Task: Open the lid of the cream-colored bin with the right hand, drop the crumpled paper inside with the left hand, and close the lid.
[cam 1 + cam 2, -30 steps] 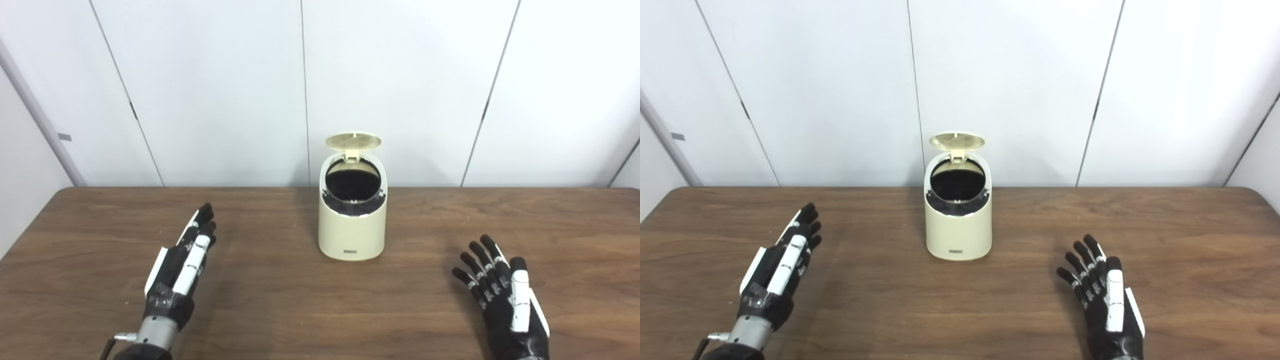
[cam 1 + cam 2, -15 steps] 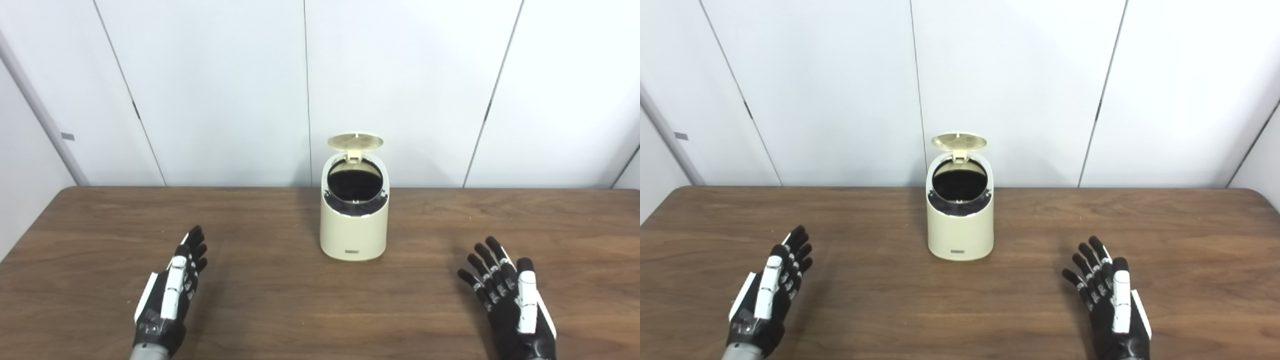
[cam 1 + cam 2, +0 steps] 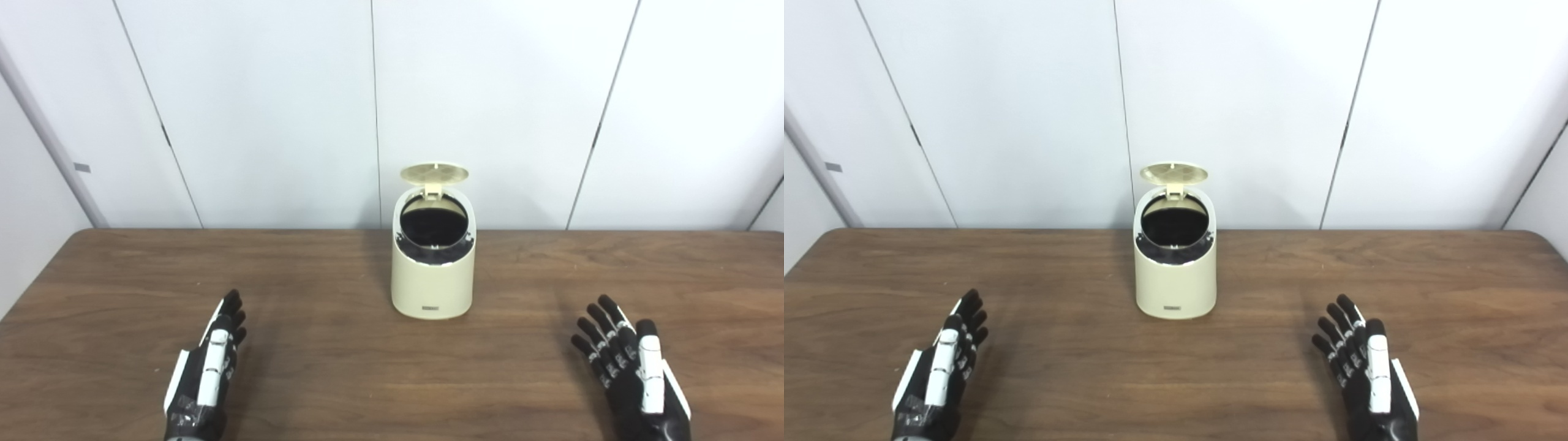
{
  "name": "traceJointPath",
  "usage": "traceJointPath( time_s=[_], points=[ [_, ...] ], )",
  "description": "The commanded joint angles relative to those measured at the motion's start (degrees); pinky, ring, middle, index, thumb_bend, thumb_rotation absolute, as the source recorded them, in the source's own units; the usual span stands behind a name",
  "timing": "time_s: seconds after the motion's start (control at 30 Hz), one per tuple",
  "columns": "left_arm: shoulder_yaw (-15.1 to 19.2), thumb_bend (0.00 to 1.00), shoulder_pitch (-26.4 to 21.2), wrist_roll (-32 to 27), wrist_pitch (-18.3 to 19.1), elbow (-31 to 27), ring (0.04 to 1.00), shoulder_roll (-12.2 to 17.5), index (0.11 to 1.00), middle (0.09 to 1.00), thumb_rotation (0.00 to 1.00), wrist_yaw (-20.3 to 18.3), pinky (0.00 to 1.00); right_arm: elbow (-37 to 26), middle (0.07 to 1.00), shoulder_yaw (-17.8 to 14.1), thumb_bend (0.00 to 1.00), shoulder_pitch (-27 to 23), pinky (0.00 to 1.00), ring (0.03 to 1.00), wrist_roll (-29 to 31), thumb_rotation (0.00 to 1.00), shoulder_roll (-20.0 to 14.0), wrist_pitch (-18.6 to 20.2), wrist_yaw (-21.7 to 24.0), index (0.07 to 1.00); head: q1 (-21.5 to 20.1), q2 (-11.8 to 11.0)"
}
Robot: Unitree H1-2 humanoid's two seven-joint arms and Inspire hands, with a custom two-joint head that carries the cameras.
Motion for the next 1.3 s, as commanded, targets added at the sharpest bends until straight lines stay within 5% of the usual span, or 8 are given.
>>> traceJointPath(
  time_s=[0.0,0.7,1.27],
  points=[
    [0.4,0.49,-0.3,-0.1,-2.0,-0.3,1.0,0.3,0.992,0.996,0.92,0.6,1.0,-1.3,0.946,-0.3,0.51,0.1,0.92,0.939,-0.5,1.0,-0.3,0.9,-0.5,0.929,-0.7,0.5],
    [0.8,0.46,-1.4,-1.5,-2.6,2.6,1.0,1.2,1.0,1.0,0.97,-0.2,1.0,-5.8,0.952,1.2,0.59,-6.6,0.98,0.97,-7.5,1.0,-2.1,4.4,-1.7,0.907,-4.9,2.6],
    [0.6,0.49,-1.5,-2.2,-3.9,4.6,1.0,1.8,1.0,1.0,0.95,-1.0,1.0,-5.4,0.93,6.7,0.62,-12.6,0.93,0.941,-18.5,1.0,-6.9,6.2,-0.2,0.9,-5.7,1.1]
  ],
)
